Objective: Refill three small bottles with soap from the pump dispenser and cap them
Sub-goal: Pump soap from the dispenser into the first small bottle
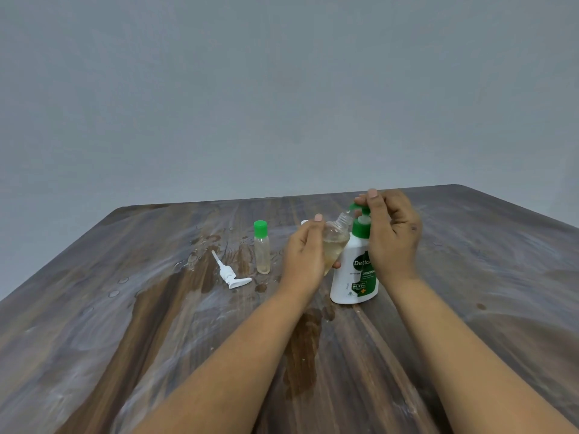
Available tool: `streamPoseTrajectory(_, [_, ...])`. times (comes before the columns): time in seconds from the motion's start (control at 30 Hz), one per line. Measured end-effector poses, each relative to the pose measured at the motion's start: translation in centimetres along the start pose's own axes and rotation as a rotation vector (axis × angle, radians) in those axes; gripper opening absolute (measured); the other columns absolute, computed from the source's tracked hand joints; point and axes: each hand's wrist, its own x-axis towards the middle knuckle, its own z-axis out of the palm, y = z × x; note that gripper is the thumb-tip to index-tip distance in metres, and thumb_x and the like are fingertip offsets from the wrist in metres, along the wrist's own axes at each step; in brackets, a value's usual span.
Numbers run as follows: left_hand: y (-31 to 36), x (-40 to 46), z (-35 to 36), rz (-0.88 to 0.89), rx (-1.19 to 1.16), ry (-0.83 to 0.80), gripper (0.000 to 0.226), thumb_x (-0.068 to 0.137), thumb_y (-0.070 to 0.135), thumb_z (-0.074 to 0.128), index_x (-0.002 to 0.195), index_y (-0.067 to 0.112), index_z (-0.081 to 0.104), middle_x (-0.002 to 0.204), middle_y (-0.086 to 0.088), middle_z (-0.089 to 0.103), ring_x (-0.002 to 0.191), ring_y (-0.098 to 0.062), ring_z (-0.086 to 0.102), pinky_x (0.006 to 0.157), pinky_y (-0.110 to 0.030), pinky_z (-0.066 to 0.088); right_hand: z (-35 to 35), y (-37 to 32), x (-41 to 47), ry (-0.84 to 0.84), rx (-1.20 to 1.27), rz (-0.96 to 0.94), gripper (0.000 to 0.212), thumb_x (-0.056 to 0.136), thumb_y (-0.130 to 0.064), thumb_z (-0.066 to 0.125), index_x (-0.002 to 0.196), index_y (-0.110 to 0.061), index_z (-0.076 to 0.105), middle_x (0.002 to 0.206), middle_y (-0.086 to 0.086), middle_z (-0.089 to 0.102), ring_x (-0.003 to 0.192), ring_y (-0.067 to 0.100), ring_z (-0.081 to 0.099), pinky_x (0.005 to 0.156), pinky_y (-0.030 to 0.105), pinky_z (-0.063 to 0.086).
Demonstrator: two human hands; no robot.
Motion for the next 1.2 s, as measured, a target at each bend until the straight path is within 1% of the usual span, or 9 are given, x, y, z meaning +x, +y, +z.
streamPoseTrajectory(0.17, [0.14, -0.02, -0.01, -0.016, -0.015, 0.005, 0.036, 0.104, 0.031, 0.041, 0.093, 0.007, 0.065, 0.08, -0.01, 0.065, 0.059, -0.018, 0.057, 0.044, -0.019, 0.047, 0.05, 0.05, 0.15, -0.03, -0.016, -0.004, 0.029, 0.092, -0.025, 0.055, 0.068, -0.039, 0.062, 0.075, -0.002, 0.062, 0.075, 0.011, 0.061, 0.07, 0.024, 0.045])
streamPoseTrajectory(0.37, [0.3, -0.11, -0.05, -0.006, -0.005, 0.0, 0.037, 0.105, 0.03, 0.04, 0.083, 0.012, 0.064, 0.073, -0.006, 0.065, 0.056, -0.017, 0.057, 0.044, -0.018, 0.046, -0.01, 0.16, -0.2, -0.02, -0.011, -0.049, 0.026, 0.099, -0.025, 0.053, 0.078, -0.035, 0.064, 0.082, 0.004, 0.063, 0.083, 0.013, 0.061, 0.073, 0.025, 0.048])
streamPoseTrajectory(0.47, [0.28, -0.1, -0.06, -0.002, -0.002, -0.004, 0.037, 0.105, 0.03, 0.039, 0.088, 0.009, 0.064, 0.077, -0.01, 0.065, 0.058, -0.017, 0.057, 0.044, -0.018, 0.046, -0.02, 0.27, -0.1, -0.018, 0.016, 0.004, 0.026, 0.098, -0.024, 0.054, 0.077, -0.035, 0.066, 0.083, 0.003, 0.065, 0.084, 0.015, 0.063, 0.075, 0.027, 0.048])
streamPoseTrajectory(0.6, [0.27, -0.07, -0.12, -0.001, -0.002, -0.013, 0.037, 0.105, 0.03, 0.039, 0.094, 0.005, 0.064, 0.078, -0.009, 0.064, 0.06, -0.016, 0.057, 0.045, -0.018, 0.047, -0.04, 0.42, -0.01, -0.039, -0.022, -0.016, 0.025, 0.094, -0.024, 0.055, 0.074, -0.036, 0.064, 0.079, 0.002, 0.062, 0.079, 0.002, 0.058, 0.073, 0.015, 0.043])
streamPoseTrajectory(0.8, [0.29, -0.02, -0.1, -0.002, 0.006, -0.008, 0.036, 0.105, 0.03, 0.039, 0.089, 0.009, 0.064, 0.079, -0.01, 0.063, 0.06, -0.018, 0.057, 0.044, -0.018, 0.046, 0.01, 0.52, -0.07, -0.033, -0.008, -0.042, 0.026, 0.097, -0.022, 0.053, 0.076, -0.035, 0.063, 0.081, 0.007, 0.062, 0.079, 0.003, 0.058, 0.071, 0.012, 0.042])
streamPoseTrajectory(0.87, [0.22, 0.03, -0.13, -0.007, 0.006, -0.007, 0.037, 0.105, 0.03, 0.039, 0.093, 0.007, 0.064, 0.084, -0.014, 0.063, 0.061, -0.019, 0.057, 0.044, -0.018, 0.047, 0.0, 0.57, -0.19, -0.014, 0.015, -0.041, 0.026, 0.099, -0.022, 0.053, 0.079, -0.034, 0.065, 0.083, 0.008, 0.063, 0.082, 0.005, 0.059, 0.073, 0.014, 0.043])
streamPoseTrajectory(0.97, [0.16, 0.05, -0.1, -0.011, 0.004, -0.005, 0.038, 0.105, 0.03, 0.039, 0.095, 0.004, 0.064, 0.087, -0.017, 0.064, 0.061, -0.019, 0.057, 0.044, -0.018, 0.046, 0.05, 0.61, -0.11, -0.006, 0.037, -0.002, 0.026, 0.099, -0.025, 0.053, 0.079, -0.033, 0.066, 0.084, 0.006, 0.064, 0.084, 0.012, 0.062, 0.075, 0.024, 0.047])
streamPoseTrajectory(1.1, [0.22, 0.0, -0.04, -0.012, -0.008, 0.001, 0.037, 0.105, 0.029, 0.039, 0.083, 0.011, 0.063, 0.077, -0.009, 0.064, 0.057, -0.017, 0.056, 0.043, -0.018, 0.045, 0.14, 0.66, -0.11, -0.032, -0.011, -0.037, 0.025, 0.096, -0.026, 0.052, 0.075, -0.034, 0.064, 0.079, 0.005, 0.062, 0.079, -0.001, 0.057, 0.072, 0.01, 0.04])
streamPoseTrajectory(1.2, [0.26, 0.02, -0.06, -0.012, -0.006, -0.005, 0.036, 0.105, 0.029, 0.039, 0.088, 0.008, 0.062, 0.079, -0.012, 0.063, 0.058, -0.017, 0.056, 0.043, -0.017, 0.045, 0.11, 0.72, 0.12, -0.048, -0.029, -0.035, 0.025, 0.093, -0.027, 0.052, 0.072, -0.035, 0.061, 0.076, 0.004, 0.06, 0.075, -0.001, 0.055, 0.069, 0.01, 0.039])
